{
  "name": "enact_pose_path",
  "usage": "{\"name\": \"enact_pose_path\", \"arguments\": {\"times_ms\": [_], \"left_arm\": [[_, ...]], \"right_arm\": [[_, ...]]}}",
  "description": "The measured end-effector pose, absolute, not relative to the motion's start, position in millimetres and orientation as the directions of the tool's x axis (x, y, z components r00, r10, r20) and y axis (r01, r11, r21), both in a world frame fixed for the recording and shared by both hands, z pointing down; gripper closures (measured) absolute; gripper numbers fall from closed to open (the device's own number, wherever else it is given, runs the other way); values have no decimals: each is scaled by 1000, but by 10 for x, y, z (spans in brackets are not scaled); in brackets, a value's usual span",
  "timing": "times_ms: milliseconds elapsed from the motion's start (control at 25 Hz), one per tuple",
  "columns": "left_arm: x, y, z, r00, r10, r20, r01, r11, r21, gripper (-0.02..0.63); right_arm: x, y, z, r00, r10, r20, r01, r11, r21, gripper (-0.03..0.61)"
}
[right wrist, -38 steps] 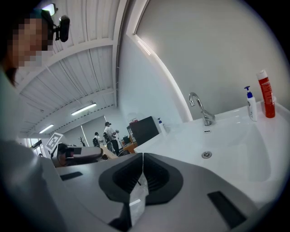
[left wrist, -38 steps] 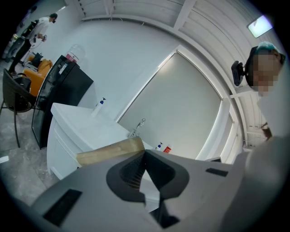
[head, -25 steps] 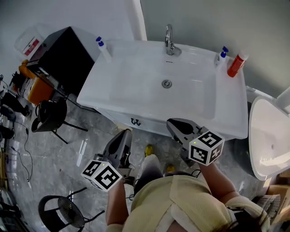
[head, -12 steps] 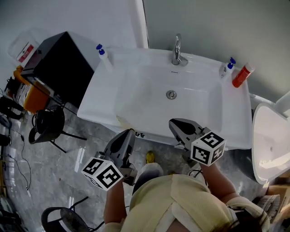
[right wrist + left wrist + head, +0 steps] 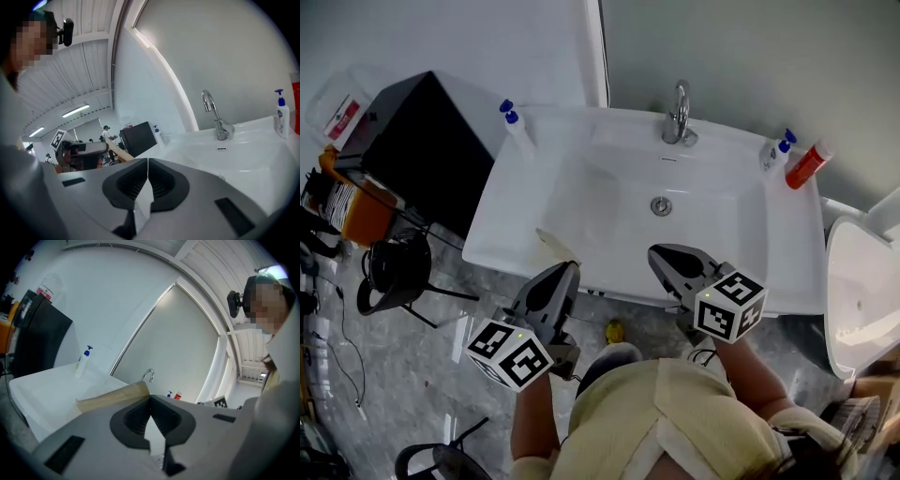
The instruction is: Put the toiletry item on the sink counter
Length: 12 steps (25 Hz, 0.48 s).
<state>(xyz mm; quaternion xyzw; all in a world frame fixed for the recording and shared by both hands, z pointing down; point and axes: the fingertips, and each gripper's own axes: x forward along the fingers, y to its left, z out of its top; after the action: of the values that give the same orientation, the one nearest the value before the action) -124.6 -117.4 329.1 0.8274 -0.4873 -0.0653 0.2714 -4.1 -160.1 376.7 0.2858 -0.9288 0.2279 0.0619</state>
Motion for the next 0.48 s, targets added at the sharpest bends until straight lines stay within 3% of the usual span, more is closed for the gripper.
{"name": "enact_pose_path", "arguments": {"times_ms": [480], "left_arm": [[-1624, -1595, 3370, 608, -776, 166, -727, -461, 509, 578]], "right_arm": [[-441, -1914, 3852, -790, -544, 282, -612, 689, -388, 551]]}}
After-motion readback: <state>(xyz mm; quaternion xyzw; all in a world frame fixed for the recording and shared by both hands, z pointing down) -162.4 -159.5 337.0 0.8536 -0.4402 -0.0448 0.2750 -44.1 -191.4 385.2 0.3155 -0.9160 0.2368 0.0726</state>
